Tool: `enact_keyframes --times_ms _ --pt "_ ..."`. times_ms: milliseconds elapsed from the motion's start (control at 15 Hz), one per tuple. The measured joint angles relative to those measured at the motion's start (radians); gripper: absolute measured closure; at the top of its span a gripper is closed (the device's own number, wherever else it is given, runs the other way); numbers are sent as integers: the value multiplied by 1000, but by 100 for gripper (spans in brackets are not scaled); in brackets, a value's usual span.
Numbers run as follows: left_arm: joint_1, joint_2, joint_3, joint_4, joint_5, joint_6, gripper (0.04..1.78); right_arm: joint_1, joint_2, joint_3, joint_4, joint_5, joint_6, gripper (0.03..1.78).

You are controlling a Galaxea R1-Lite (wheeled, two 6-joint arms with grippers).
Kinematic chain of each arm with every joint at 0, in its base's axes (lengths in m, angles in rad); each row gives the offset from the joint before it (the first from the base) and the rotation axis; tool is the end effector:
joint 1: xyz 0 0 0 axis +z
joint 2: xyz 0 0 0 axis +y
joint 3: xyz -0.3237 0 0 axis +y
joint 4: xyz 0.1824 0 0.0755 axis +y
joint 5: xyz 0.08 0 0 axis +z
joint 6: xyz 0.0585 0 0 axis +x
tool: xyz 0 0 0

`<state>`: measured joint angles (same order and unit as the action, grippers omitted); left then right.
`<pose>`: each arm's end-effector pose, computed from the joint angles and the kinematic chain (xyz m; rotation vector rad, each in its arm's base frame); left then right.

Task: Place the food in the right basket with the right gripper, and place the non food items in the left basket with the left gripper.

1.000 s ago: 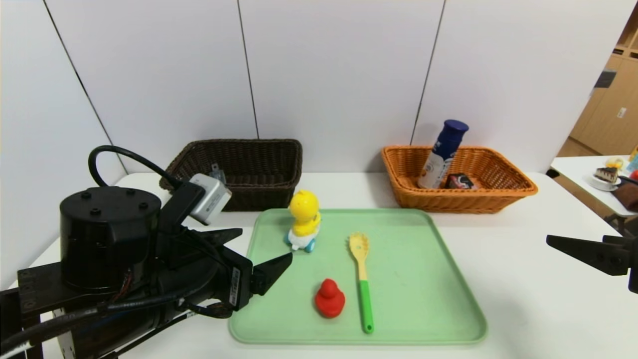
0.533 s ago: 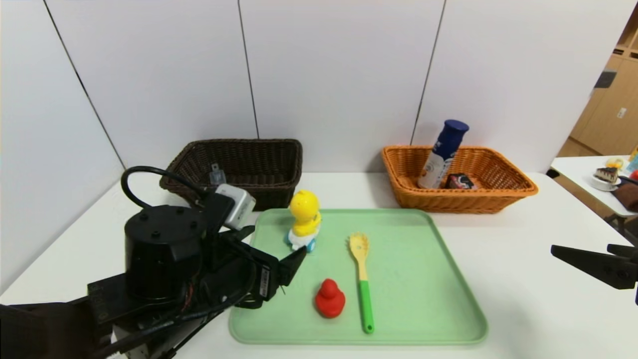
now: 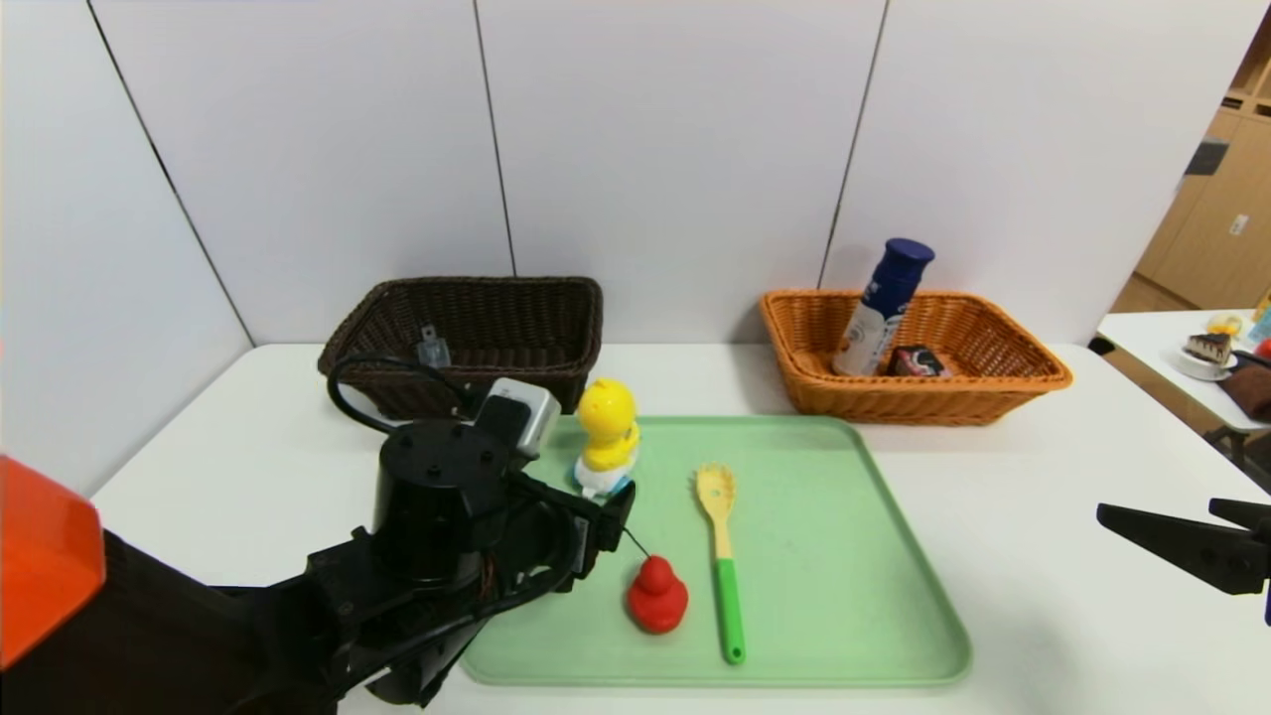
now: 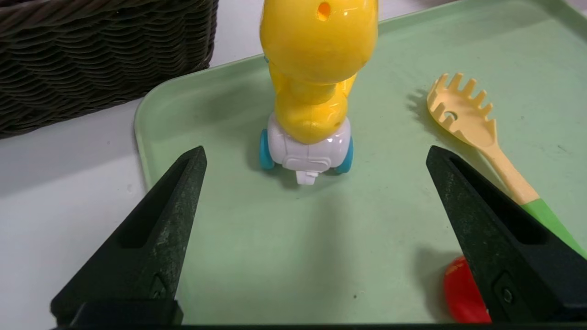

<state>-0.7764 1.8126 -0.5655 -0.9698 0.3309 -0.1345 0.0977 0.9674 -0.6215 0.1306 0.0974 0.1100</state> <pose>0.2539 -0.2228 0.1283 0.0153 0.2668 -0.4253 0.1351 0.0190 0.2123 0.1075 0.4873 0.1649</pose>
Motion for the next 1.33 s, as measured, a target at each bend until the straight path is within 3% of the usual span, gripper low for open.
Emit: enact_keyframes --times_ms 400,667,1333 --pt "0 113 -104 -14 4 -6 13 0 0 1 0 0 0 11" --pt "6 180 -121 -67 44 -6 13 0 0 16 0 1 0 11" --pt "44 284 -154 -185 45 -4 13 0 -1 32 -2 1 -1 11"
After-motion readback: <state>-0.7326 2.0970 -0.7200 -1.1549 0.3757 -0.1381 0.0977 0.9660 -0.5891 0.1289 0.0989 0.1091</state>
